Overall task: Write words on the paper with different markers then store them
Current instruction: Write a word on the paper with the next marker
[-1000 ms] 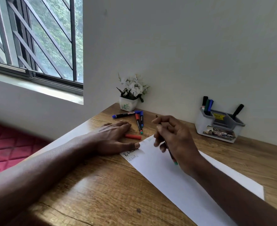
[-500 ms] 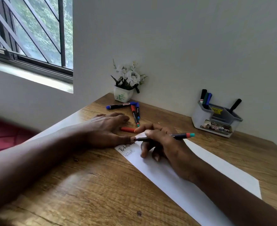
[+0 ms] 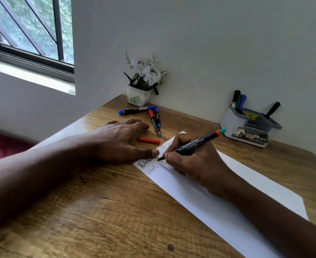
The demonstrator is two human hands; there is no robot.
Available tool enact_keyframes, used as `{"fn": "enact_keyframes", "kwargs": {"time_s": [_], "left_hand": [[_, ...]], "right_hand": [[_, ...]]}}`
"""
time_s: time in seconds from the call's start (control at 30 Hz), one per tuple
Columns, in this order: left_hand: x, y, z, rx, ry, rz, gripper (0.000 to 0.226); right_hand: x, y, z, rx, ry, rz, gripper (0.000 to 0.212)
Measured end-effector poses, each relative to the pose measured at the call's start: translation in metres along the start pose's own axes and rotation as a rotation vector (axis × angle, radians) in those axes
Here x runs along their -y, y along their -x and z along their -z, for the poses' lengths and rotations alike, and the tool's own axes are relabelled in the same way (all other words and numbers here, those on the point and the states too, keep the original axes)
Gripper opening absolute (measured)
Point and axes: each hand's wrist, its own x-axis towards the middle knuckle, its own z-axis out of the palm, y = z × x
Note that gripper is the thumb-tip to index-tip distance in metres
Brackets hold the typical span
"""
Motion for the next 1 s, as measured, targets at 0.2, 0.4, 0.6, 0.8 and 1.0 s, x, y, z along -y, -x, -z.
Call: {"fn": "enact_keyframes", "kwargs": {"time_s": [0.2, 0.4, 0.6, 0.8, 1.0], "left_hand": [[0.0007, 0.0008, 0.0009, 0.005, 0.011, 0.001, 0.099], [-0.0011, 0.0016, 0.0015, 0.006, 0.016, 0.008, 0.097], [-0.0014, 0.0019, 0.0020, 0.006, 0.005, 0.009, 0.093], [-0.0028, 0.0034, 0.0021, 0.005, -0.002, 0.007, 0.095], [-0.0004, 0.0021, 0.0017, 0.007, -0.003, 0.009, 0.097]], "right_hand": [[-0.0022, 0.0011, -0.0041, -0.038, 0.081, 0.035, 0.012], [-0.0008, -0.0007, -0.0024, -0.026, 0.081, 0.019, 0.015], [-0.0010, 0.0001, -0.0039, -0.015, 0.080, 0.017, 0.010], [0.0000, -0.0007, -0.0037, -0.020, 0.077, 0.010, 0.016], [-0.0001, 0.0003, -0.0044, -0.040, 0.098, 0.030, 0.013]]}}
